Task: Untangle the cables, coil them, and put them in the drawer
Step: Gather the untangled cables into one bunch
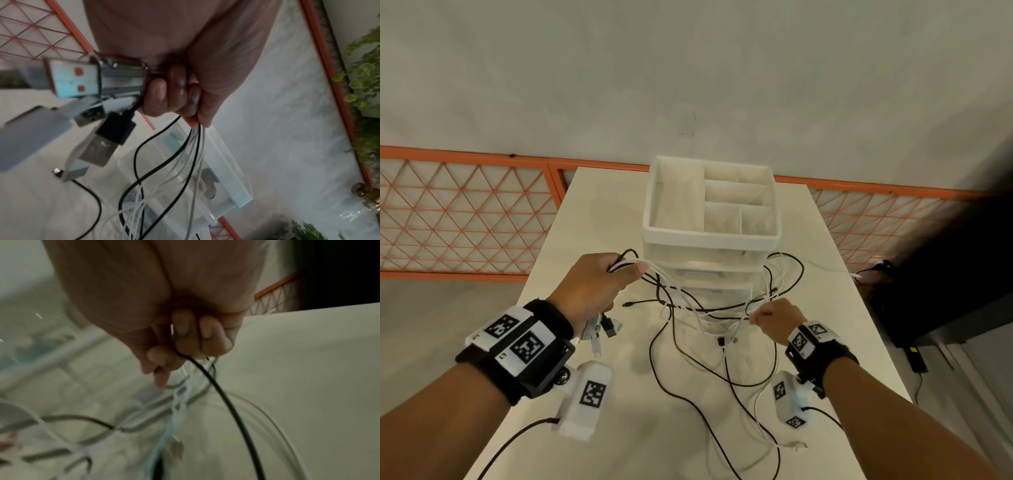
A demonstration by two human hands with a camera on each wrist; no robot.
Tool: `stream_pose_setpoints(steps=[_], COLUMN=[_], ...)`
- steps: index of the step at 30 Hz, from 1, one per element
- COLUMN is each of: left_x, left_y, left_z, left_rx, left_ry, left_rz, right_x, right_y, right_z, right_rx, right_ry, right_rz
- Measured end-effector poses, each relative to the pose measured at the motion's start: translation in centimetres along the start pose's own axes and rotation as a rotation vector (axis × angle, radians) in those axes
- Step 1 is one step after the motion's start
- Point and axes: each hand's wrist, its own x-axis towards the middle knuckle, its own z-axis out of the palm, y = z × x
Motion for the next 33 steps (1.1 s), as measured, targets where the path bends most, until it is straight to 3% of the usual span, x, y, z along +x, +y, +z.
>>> stream_pose_setpoints(steps=[2,4,10,13,15,17,19,21,23,25,26,27,29,31,33], left_x=[0.3,0.6,1.1,1.0,0.7,0.5,0.4,0.2,0.0,-0.2,-0.2,-0.3,-0.5,-1.3,-2.3], left_y=[0.1,-0.1,-1.3,-1.6,-1.4,-1.1,-0.6,-0.1,0.5,1.2,1.6,2.1,3.3,4.7,5.8], left_z=[0.0,-0.1,-0.5,-0.4,-0.1,0.2,0.5,0.8,1.1,1.4,1.6,1.8,2.3,2.8,2.7], left_rx=[0.024,0.038,0.017,0.007,0.006,0.01,0.026,0.048,0.057,0.033,0.027,0.029,0.057,0.11,0.163], left_ry=[0.006,0.017,0.052,0.056,0.052,0.047,0.018,-0.031,-0.049,-0.06,-0.069,-0.079,-0.108,-0.152,-0.202], left_rz=[-0.006,-0.022,-0.072,-0.096,-0.102,-0.099,-0.079,-0.047,-0.01,0.001,0.009,0.025,0.095,0.224,0.365], right_x=[-0.2,-0.2,2.0,3.2,3.9,5.1,6.2,6.0,4.4,1.2,-0.8,-3.0,-6.6,-7.7,-6.6], right_y=[-1.2,-1.9,1.7,2.2,1.3,0.3,-0.4,-1.2,-2.2,-4.0,-5.3,-6.8,-9.6,-11.2,-11.2], right_z=[-2.5,-5.6,-10.8,-10.8,-10.4,-10.4,-10.1,-9.5,-9.1,-8.5,-8.2,-7.6,-5.5,-2.8,-0.9], right_rx=[0.123,0.268,0.603,0.684,0.733,0.749,0.768,0.592,0.412,0.51,0.569,0.615,0.497,0.236,0.096], right_ry=[0.017,0.127,0.43,0.599,0.686,0.659,0.464,0.385,0.545,0.704,0.698,0.593,0.165,-0.092,-0.083], right_rz=[-0.117,-0.139,0.155,0.155,0.078,0.018,0.038,0.083,-0.017,-0.239,-0.384,-0.532,-0.677,-0.657,-0.594])
